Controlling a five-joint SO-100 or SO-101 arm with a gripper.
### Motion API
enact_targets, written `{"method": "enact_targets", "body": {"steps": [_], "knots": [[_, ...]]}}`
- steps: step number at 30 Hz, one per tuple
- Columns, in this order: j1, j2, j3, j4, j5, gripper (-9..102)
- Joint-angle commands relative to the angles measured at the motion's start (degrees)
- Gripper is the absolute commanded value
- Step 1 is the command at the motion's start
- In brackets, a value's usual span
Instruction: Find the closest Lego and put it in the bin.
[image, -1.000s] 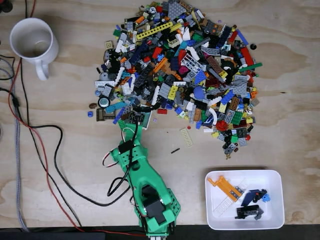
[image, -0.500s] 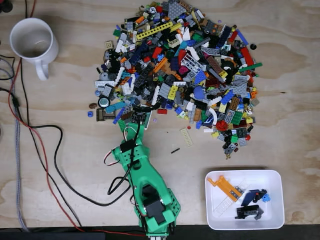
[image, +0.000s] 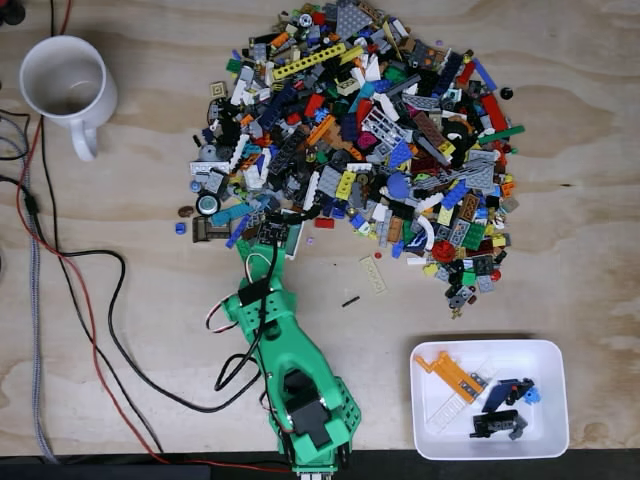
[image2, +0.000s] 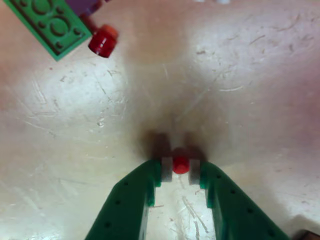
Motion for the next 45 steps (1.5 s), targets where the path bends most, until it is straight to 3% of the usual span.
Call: {"method": "enact_targets", "body": {"steps": [1, 10, 16, 22, 29, 33, 45], "knots": [[-0.7, 0.2, -0.2, -0.3, -0.1, 5], [-1.0, 1.1, -4.3, 3.0, -0.8, 3], [3.5, 3.7, -17.4, 14.4, -6.8, 2], [15.7, 9.6, -30.1, 24.3, -16.9, 2], [30.6, 10.3, -17.2, 20.3, -19.4, 14], [41.1, -1.9, -10.5, 12.0, -11.3, 15], [59.2, -5.0, -18.3, 15.6, -2.3, 13]]}}
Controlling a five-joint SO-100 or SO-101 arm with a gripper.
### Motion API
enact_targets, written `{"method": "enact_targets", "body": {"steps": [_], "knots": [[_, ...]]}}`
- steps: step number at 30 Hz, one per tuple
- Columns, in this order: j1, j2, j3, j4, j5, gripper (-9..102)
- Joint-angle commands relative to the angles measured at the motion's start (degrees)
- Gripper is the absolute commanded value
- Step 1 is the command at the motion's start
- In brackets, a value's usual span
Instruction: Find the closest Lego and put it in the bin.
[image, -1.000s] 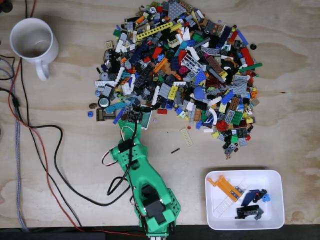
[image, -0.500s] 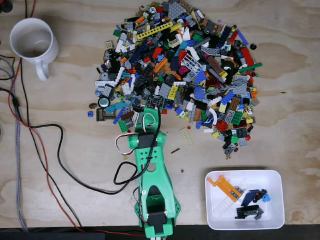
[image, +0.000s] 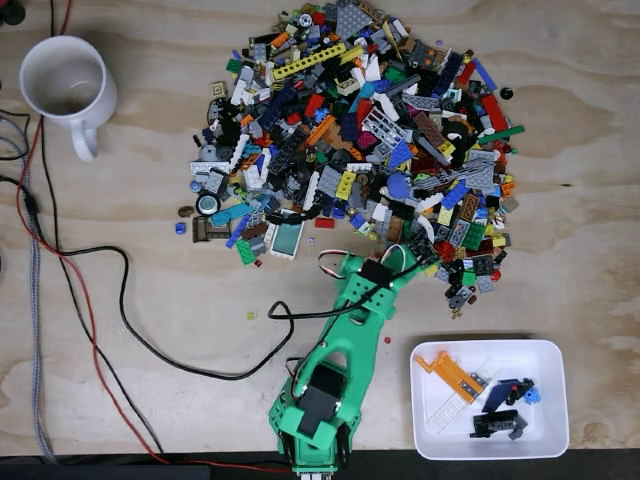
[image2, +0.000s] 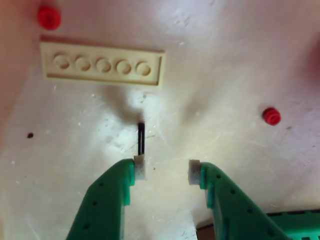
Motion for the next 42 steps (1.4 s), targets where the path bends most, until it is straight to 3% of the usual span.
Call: {"method": "enact_targets", "body": {"steps": [1, 13, 21, 42], "knots": [[6.3, 0.4, -4.7, 1.1, 0.8, 13], [19.9, 2.4, 2.5, -0.7, -6.5, 12], [20.0, 11.9, 11.5, -3.6, -7.4, 13], [24.8, 14.3, 19.2, -15.5, -18.8, 14]]}}
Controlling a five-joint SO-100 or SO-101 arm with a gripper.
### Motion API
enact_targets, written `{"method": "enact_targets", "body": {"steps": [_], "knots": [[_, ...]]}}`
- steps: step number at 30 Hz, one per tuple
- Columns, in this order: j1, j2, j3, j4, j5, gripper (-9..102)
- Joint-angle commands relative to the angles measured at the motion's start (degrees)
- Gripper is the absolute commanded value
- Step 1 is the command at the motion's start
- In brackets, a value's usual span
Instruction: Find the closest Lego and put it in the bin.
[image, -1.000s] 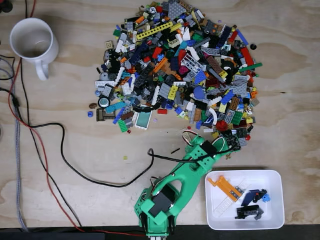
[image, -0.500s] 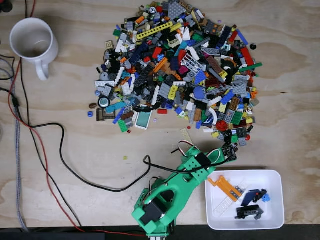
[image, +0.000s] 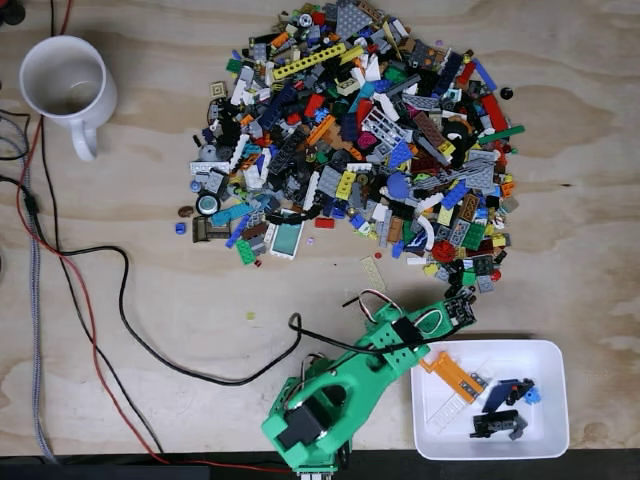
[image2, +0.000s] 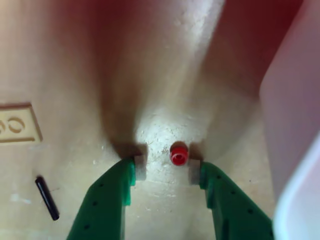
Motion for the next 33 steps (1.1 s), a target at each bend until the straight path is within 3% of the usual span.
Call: {"method": "enact_targets", "body": {"steps": [1, 13, 33], "knots": [[0.8, 2.8, 1.1, -2.5, -2.0, 14], [5.2, 3.7, 1.3, -3.1, -9.8, 11], [2.3, 3.0, 3.1, -3.6, -7.6, 3]]}}
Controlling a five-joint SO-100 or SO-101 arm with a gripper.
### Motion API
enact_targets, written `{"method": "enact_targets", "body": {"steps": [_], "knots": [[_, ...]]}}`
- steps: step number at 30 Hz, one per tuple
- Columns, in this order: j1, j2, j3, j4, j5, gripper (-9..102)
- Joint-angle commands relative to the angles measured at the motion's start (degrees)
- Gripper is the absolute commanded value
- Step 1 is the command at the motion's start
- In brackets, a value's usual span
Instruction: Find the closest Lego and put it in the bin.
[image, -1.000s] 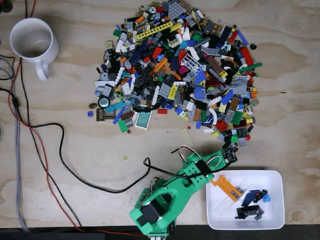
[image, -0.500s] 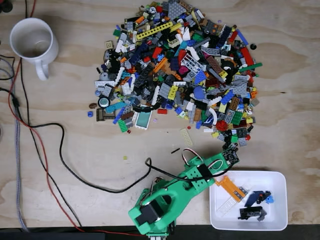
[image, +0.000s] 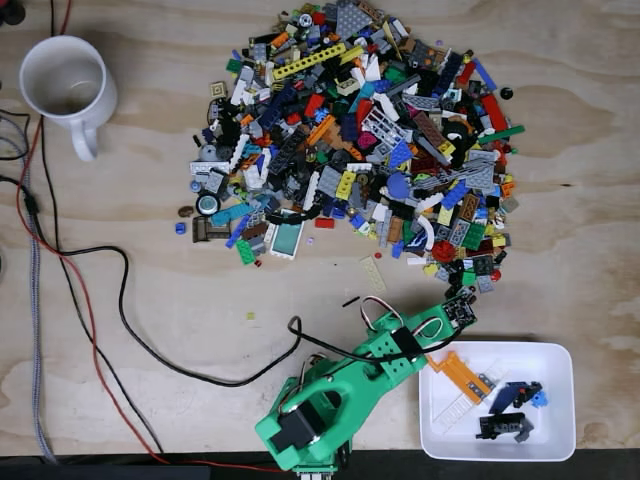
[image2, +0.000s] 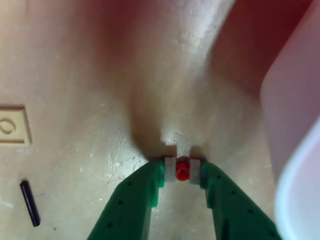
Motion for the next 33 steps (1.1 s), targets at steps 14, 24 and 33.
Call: {"method": "enact_targets", "body": {"steps": [14, 24, 33], "knots": [[-9.4, 5.9, -11.9, 9.5, 5.5, 3], [-4.1, 5.5, -26.6, 15.0, 3.9, 3], [6.1, 7.9, -35.6, 14.6, -0.7, 3]]}}
